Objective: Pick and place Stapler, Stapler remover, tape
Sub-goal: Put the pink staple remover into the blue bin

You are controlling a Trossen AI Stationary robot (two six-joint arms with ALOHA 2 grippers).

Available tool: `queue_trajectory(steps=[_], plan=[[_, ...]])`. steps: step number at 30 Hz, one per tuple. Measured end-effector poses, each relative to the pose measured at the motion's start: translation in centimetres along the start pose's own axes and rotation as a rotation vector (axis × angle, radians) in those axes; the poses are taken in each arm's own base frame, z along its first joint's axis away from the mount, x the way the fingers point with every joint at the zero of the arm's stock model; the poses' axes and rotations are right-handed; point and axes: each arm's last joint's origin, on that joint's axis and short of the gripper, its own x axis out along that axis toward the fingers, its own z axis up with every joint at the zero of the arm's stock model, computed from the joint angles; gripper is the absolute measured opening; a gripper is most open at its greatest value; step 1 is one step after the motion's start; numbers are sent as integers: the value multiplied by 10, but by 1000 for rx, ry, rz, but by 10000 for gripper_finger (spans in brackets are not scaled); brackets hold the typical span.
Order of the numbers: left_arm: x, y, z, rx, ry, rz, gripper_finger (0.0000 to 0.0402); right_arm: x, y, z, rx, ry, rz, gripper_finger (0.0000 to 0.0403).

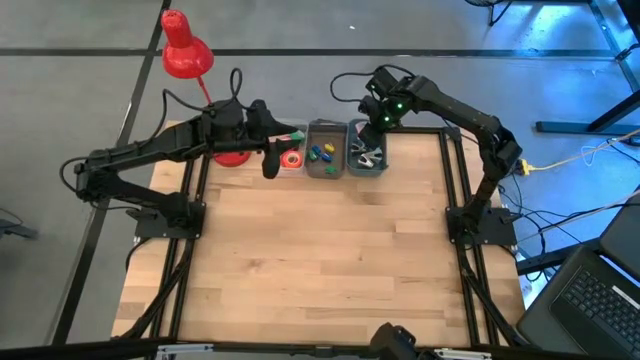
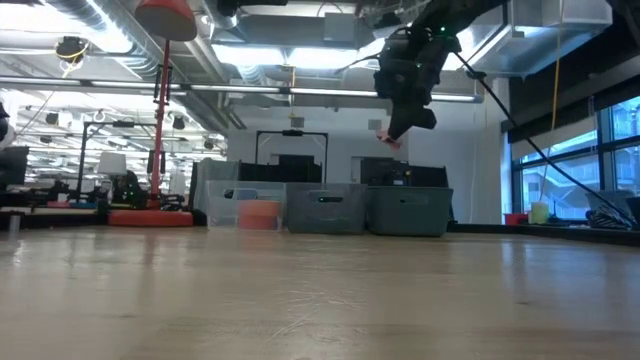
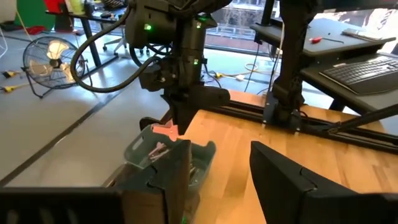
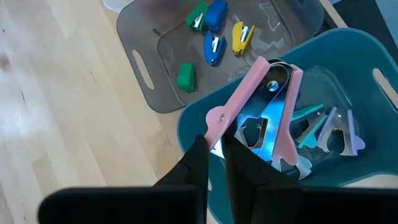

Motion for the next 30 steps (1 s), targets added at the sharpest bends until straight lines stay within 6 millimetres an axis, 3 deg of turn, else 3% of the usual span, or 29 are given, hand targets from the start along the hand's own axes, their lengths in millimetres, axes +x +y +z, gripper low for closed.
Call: queue_trajectory(steps=[9, 22, 30], plan=[[0, 0, -1, -51, 10, -1, 159, 36, -9, -24, 56, -5, 59, 27], [0, 0, -1, -51, 9, -1, 159, 40, -11, -18, 26, -65, 56, 27], [0, 0, -1, -51, 9, -1, 155, 76, -27, -45, 72, -33, 22, 27]])
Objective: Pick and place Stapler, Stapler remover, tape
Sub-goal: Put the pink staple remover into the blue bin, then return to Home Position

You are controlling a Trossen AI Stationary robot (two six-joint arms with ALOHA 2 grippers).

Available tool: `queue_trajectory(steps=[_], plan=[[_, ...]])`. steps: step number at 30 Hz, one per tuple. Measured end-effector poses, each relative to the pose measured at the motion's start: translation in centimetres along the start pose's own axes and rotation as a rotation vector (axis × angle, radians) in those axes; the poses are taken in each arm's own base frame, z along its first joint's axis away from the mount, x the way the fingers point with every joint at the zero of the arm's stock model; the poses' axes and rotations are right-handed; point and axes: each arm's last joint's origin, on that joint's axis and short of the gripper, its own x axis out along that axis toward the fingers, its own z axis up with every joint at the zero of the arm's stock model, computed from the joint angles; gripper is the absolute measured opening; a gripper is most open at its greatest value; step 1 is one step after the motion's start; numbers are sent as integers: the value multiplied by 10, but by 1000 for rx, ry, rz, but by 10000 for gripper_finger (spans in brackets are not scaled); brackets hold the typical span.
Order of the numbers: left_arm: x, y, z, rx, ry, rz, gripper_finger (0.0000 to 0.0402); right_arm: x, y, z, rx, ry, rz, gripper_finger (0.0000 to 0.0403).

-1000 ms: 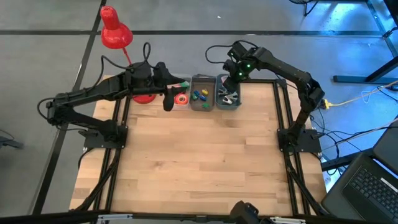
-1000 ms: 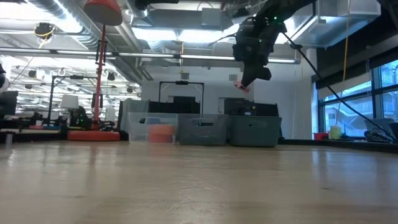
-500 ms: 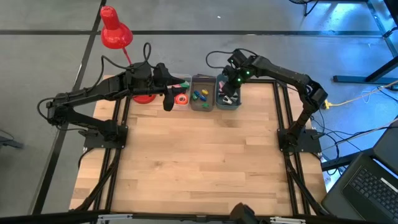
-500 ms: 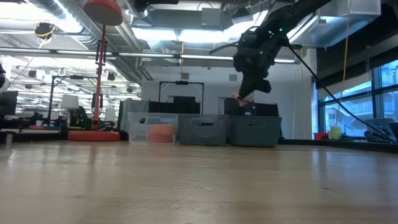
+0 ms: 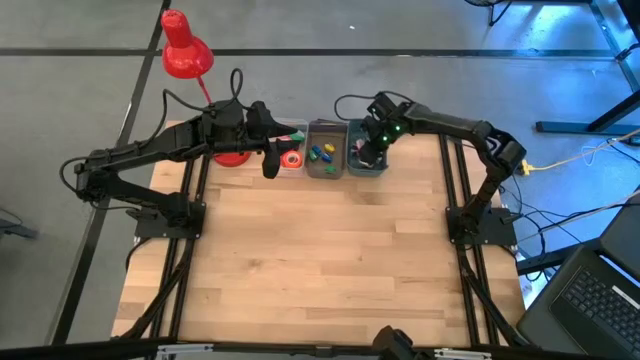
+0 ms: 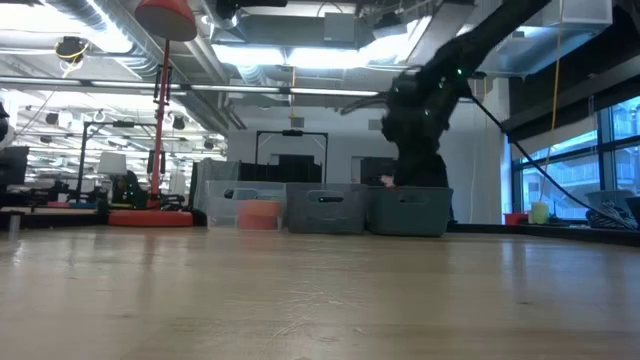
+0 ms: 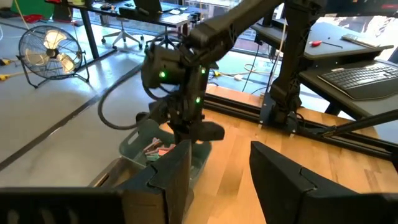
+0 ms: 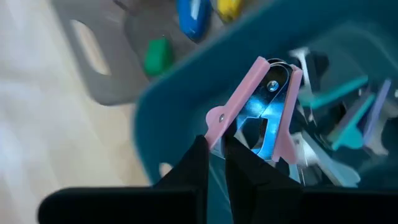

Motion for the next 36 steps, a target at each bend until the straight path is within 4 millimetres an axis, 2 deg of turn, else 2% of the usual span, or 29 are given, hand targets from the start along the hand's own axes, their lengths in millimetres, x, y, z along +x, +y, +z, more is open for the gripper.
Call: queue_trajectory(steps=[6, 11, 14, 20, 23, 25, 27, 31, 36], plan=[[0, 0, 0, 0, 1, 0, 159, 17, -11, -16, 37, -4, -38, 27], [0, 0, 0, 0, 0, 0, 156, 20, -15, -22, 67, 20, -87, 33], [0, 0, 0, 0, 0, 0, 156, 15, -13, -17, 91, 3, -87, 90], [0, 0, 0, 0, 0, 0, 159, -15, -2, 0, 82, -49, -83, 232], [0, 0, 0, 0, 0, 0, 156, -33, 4, 2, 79, -70, -114, 278], [0, 0, 0, 0, 0, 0, 155, -45, 9, -2, 107, -68, -113, 295], [0, 0, 0, 0, 0, 0, 155, -56, 19, -9, 137, -67, -100, 300], [0, 0, 0, 0, 1, 0, 159, -76, 58, -30, 158, -105, -132, 284], [0, 0, 0, 0, 1, 0, 157, -94, 101, -75, 240, -211, -188, 210]])
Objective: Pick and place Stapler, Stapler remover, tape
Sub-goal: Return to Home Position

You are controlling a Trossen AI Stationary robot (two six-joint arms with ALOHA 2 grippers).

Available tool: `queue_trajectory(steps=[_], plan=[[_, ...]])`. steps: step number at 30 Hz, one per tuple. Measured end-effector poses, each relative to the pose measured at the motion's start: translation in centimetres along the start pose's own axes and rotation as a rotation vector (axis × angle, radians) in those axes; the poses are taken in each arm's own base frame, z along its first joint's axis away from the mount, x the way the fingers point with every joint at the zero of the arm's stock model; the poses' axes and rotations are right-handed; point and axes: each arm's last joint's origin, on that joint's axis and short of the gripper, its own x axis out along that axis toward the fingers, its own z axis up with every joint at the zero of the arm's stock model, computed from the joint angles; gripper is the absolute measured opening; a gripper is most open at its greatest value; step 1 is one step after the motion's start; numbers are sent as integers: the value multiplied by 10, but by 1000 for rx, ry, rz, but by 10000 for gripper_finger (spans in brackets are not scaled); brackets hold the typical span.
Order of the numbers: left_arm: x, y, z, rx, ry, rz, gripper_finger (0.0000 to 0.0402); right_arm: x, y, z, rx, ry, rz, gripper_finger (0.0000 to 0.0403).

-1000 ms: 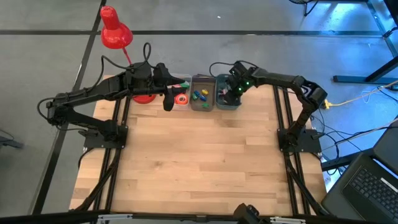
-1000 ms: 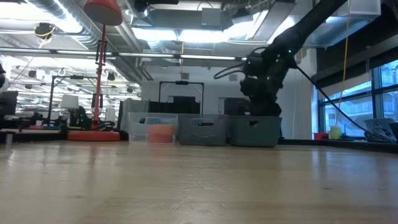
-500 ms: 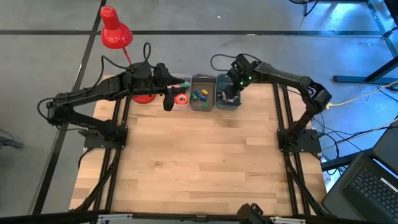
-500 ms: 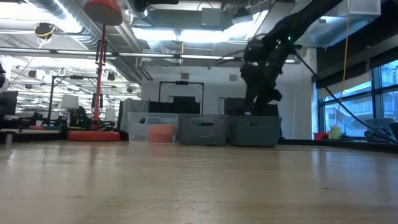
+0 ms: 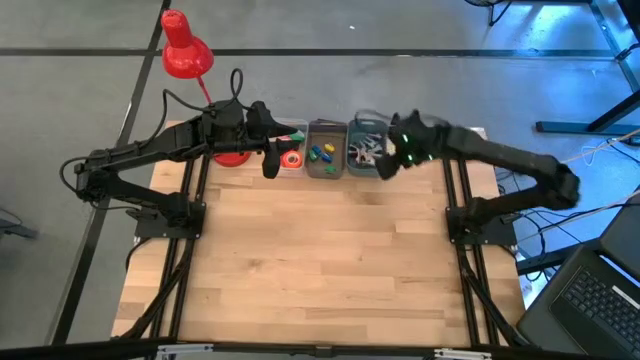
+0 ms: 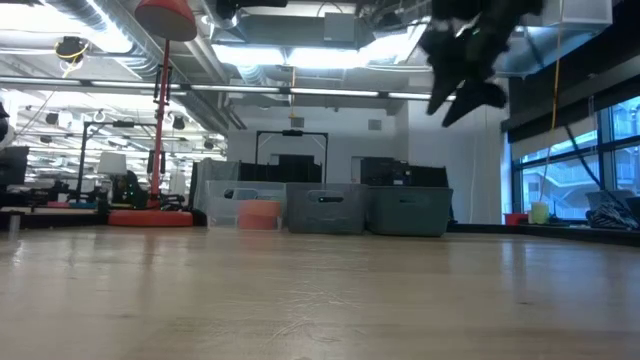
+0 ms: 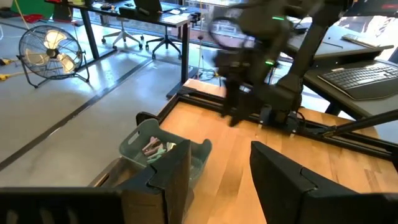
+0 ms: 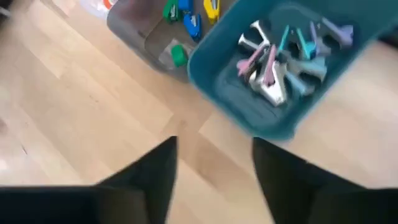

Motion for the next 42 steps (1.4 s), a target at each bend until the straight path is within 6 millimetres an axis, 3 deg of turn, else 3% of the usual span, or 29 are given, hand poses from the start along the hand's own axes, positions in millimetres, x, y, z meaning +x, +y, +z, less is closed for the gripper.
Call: queue_trajectory(steps=[3, 6, 8, 11, 15, 23, 28, 32, 42], plan=[[0, 0, 0, 0, 0, 0, 155, -7, 7, -28, 43, -94, 62, 135], [0, 0, 0, 0, 0, 0, 157, -5, 6, -52, 79, -244, 236, 44], [0, 0, 0, 0, 0, 0, 159, -2, 2, -66, 70, -383, 374, 13], [0, 0, 0, 0, 0, 0, 159, 1, -13, -89, -5, -577, 520, 6], [0, 0, 0, 0, 0, 0, 156, 2, -37, -120, -119, -700, 616, 3], [0, 0, 0, 0, 0, 0, 159, 2, -63, -159, -379, -752, 763, 1], [0, 0, 0, 0, 0, 0, 156, 25, -75, -181, -391, -650, 809, 1], [0, 0, 0, 0, 2, 1, 156, 19, -74, -182, -494, -789, 883, 1], [0, 0, 0, 0, 5, 1, 155, 22, -74, -183, -552, -795, 839, 9]])
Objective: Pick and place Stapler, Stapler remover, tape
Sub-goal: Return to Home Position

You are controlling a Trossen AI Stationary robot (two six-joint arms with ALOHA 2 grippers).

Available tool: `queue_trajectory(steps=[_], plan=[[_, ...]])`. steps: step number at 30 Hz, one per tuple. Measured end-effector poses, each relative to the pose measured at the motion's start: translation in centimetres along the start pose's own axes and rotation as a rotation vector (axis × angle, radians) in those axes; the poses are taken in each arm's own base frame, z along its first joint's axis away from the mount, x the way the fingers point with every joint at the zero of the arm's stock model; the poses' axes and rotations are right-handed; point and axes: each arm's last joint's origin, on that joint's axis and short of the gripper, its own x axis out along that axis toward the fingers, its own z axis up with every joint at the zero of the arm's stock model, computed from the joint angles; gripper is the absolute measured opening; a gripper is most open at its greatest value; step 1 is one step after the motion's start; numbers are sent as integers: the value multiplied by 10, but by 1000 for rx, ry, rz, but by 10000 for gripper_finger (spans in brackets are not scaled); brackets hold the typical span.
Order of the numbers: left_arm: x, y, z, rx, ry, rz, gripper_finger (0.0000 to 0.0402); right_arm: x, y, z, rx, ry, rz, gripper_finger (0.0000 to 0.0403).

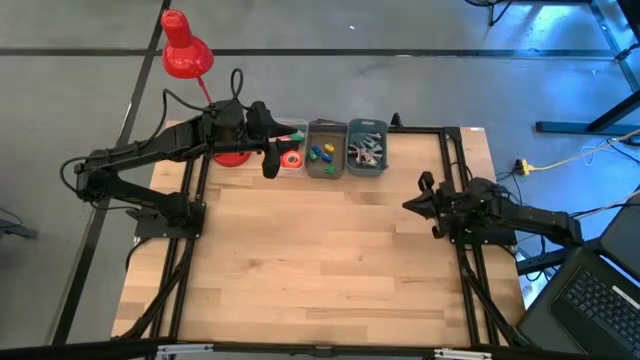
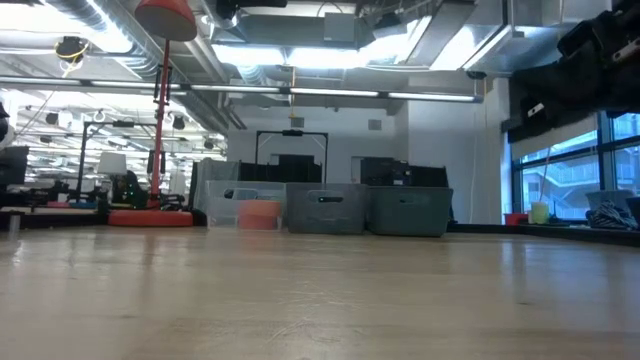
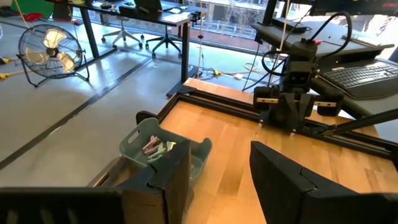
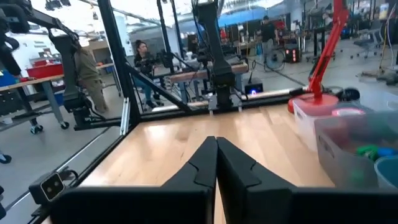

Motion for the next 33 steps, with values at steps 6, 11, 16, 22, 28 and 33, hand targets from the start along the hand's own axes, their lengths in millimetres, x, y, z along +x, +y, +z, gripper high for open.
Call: queue_trajectory(steps=[6, 11, 16, 22, 28, 33], plan=[[0, 0, 0, 0, 0, 0, 158, 1, 0, -1, 3, 9, -2, 29], [0, 0, 0, 0, 0, 0, 158, 1, 0, -1, 3, 9, -2, 32], [0, 0, 0, 0, 0, 0, 155, 1, 0, -1, 3, 9, -3, 33], [0, 0, 0, 0, 0, 0, 159, 1, 0, -1, 3, 9, -3, 33], [-8, 0, 3, -72, -21, -3, 155, 1, 0, -1, 3, 9, -3, 33], [-53, 2, -4, -129, -152, -33, 155, 1, 0, -1, 3, 9, -3, 33]])
